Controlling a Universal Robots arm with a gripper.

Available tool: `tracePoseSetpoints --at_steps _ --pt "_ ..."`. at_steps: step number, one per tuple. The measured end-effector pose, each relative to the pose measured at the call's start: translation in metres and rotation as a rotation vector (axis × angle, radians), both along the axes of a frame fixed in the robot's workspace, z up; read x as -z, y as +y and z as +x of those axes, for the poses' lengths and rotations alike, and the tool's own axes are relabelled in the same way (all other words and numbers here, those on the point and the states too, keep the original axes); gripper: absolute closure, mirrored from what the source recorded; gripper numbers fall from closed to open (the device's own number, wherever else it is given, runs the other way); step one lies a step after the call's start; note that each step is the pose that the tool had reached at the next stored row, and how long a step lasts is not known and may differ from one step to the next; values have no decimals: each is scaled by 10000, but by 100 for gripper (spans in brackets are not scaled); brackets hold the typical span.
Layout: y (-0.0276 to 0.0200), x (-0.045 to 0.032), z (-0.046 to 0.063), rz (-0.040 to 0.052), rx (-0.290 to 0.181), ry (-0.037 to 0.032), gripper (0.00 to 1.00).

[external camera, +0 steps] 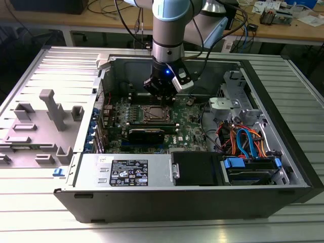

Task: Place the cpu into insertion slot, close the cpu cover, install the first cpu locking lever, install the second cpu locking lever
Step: 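Install the second cpu locking lever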

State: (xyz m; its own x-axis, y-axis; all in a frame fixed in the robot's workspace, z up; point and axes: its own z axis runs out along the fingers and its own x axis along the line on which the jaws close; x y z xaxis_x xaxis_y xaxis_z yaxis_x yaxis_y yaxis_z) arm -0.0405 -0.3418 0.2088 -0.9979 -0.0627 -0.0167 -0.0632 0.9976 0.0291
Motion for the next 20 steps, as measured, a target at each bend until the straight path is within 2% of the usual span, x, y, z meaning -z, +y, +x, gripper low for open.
tracePoseSetpoints --at_steps 2,3,4,5,10,13,20 --pt "-77 -25 -1 -2 3 1 89" --pt "-83 -106 0 -1 2 1 89" --pt "-100 -145 0 0 2 1 89" --pt "-163 -143 0 -1 2 1 89" --pt "-239 -140 0 -2 2 1 89" --pt "-262 -139 0 -1 3 0 89" --pt "-265 -140 0 -3 2 1 89"
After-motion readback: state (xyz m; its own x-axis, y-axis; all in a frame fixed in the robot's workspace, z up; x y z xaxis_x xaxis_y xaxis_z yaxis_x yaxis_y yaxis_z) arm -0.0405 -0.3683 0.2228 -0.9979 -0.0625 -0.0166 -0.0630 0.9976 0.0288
